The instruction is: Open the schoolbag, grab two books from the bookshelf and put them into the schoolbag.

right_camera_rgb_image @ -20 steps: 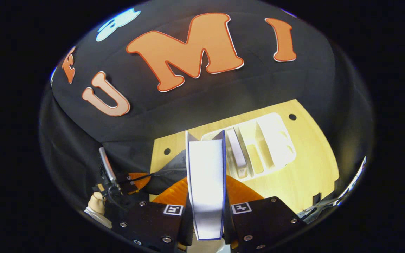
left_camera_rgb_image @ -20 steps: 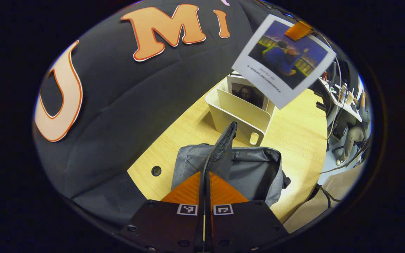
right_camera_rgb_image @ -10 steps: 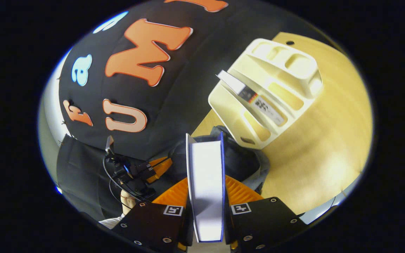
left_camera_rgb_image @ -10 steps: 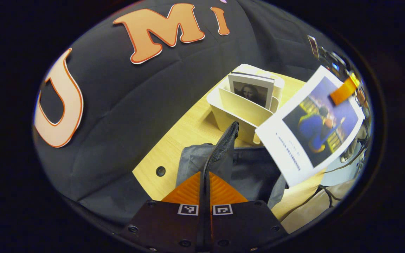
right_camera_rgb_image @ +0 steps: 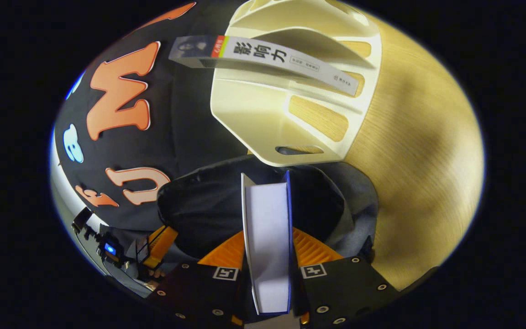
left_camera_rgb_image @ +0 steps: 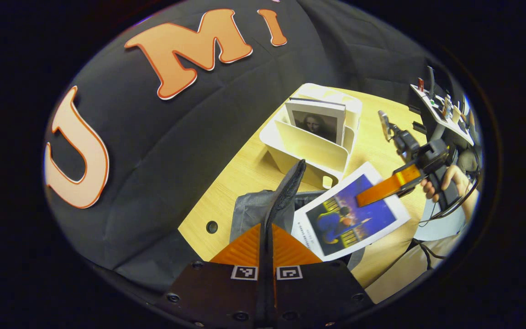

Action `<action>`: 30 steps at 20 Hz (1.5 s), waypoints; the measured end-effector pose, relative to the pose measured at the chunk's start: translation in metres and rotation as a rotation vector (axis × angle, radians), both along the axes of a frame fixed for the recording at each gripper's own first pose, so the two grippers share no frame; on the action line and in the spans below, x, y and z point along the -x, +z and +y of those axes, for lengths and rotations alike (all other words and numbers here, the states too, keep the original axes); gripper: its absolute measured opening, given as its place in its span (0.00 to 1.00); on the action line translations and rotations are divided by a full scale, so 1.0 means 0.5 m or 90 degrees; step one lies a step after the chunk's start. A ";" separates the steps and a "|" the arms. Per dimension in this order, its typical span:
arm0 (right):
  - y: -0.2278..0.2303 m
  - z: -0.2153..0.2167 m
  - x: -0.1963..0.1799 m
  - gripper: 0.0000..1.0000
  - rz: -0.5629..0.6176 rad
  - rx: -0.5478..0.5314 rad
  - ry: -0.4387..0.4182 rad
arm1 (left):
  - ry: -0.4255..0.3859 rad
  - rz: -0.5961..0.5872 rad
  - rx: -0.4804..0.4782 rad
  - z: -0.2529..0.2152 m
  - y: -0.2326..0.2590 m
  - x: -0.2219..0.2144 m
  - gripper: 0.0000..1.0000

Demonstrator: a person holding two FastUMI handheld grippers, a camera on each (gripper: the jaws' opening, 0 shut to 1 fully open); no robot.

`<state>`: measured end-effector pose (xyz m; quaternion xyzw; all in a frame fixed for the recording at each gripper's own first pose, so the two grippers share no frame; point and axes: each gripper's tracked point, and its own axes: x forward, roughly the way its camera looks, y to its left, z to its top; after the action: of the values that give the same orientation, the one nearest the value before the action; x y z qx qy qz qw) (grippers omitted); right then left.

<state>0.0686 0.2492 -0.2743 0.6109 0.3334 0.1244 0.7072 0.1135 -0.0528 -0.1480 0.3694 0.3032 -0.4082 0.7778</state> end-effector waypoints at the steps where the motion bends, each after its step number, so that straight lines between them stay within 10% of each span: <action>1: -0.004 0.013 -0.016 0.35 -0.001 -0.008 -0.014 | -0.005 -0.004 -0.001 -0.001 0.007 0.006 0.01; 11: -0.042 0.172 -0.156 0.39 0.018 0.016 -0.148 | -0.021 -0.011 -0.001 -0.006 0.028 0.024 0.01; 14: -0.041 0.185 -0.136 0.88 0.021 0.018 -0.124 | 0.002 0.006 0.006 0.014 0.012 0.015 0.01; 16: -0.051 0.169 -0.117 0.99 0.035 0.016 -0.114 | 0.004 0.002 0.010 0.020 0.008 0.006 0.01; 25: 0.013 -0.075 0.037 0.98 0.020 0.089 -0.148 | 0.014 0.015 0.038 0.040 -0.020 0.010 0.01; 30: 0.047 -0.243 0.118 0.98 0.035 0.260 -0.134 | 0.014 0.019 0.060 0.040 -0.027 0.021 0.01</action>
<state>0.0096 0.1276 -0.2507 0.4899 0.3049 -0.0366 0.8159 0.1029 -0.0328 -0.1614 0.3228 0.2992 -0.4189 0.7942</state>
